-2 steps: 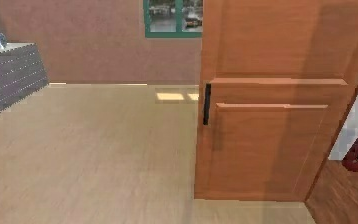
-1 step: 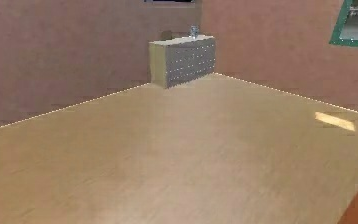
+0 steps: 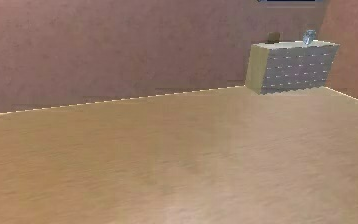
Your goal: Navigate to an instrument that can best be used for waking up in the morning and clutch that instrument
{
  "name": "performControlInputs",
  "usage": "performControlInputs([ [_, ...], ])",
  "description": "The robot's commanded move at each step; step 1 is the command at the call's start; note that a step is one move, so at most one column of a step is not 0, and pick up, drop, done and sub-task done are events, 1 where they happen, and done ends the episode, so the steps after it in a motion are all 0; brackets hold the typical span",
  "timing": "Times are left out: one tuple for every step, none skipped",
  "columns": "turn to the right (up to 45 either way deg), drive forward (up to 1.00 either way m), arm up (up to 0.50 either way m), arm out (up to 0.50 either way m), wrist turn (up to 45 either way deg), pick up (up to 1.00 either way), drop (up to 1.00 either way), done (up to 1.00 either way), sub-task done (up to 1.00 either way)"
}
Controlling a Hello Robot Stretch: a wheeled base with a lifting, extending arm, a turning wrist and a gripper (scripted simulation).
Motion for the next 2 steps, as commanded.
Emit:
performControlInputs([
  [0.0, 0.15, 0.00, 0.00, 0.0, 0.00, 0.00, 0.00, 0.00],
  [-45.0, 0.00, 0.00, 0.00, 0.0, 0.00, 0.00, 0.00, 0.00],
])
